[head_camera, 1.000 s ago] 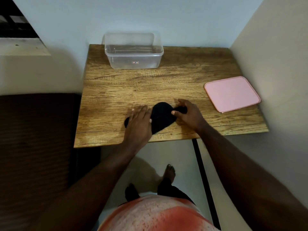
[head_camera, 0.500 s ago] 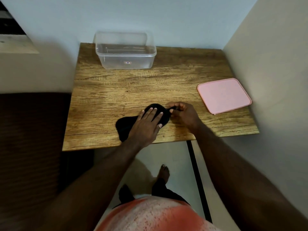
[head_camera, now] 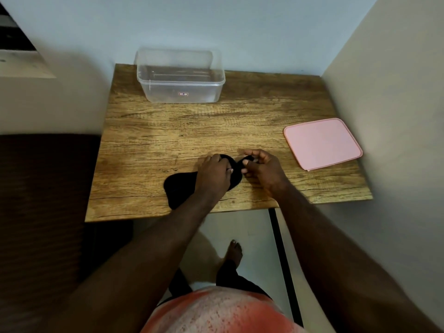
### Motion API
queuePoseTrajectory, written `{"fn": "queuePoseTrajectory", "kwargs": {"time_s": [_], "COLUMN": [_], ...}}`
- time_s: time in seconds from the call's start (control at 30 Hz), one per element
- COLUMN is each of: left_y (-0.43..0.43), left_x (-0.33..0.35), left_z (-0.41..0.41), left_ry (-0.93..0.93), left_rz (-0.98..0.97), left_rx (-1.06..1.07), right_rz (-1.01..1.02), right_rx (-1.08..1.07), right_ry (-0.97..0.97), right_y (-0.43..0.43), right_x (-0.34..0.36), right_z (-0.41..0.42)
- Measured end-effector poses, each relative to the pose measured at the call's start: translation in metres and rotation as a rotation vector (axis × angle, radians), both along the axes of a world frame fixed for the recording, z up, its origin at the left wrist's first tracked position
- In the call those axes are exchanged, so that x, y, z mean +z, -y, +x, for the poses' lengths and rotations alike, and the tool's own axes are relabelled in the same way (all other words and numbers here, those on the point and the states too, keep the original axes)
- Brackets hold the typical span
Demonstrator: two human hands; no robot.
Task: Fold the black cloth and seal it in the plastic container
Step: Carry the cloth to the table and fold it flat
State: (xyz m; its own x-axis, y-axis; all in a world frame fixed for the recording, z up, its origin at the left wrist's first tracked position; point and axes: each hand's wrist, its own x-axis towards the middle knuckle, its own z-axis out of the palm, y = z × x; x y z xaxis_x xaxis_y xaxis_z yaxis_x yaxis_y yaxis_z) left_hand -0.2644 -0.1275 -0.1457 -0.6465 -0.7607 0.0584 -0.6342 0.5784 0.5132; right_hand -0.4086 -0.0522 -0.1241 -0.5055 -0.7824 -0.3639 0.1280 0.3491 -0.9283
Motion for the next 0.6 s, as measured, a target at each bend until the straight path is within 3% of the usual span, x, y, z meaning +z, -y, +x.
{"fn": "queuePoseTrajectory", "kwargs": {"time_s": [0.4, 0.6], "left_y": [-0.0018, 0.0001], "left_x": [-0.0101, -0.0069], "left_z": [-0.0032, -0.0057], "left_ry": [-0.069, -0.026], "left_rz": [0.071, 0.075], "left_rx": [0.113, 0.114], "right_rz": [-0.007, 0.007], "right_rx": [0.119, 0.052], "right_ry": [0.143, 0.046], "right_y": [-0.0005, -0.0004], "right_x": [0.0005, 0.0005], "right_z": [-0.0096, -0.0041]}}
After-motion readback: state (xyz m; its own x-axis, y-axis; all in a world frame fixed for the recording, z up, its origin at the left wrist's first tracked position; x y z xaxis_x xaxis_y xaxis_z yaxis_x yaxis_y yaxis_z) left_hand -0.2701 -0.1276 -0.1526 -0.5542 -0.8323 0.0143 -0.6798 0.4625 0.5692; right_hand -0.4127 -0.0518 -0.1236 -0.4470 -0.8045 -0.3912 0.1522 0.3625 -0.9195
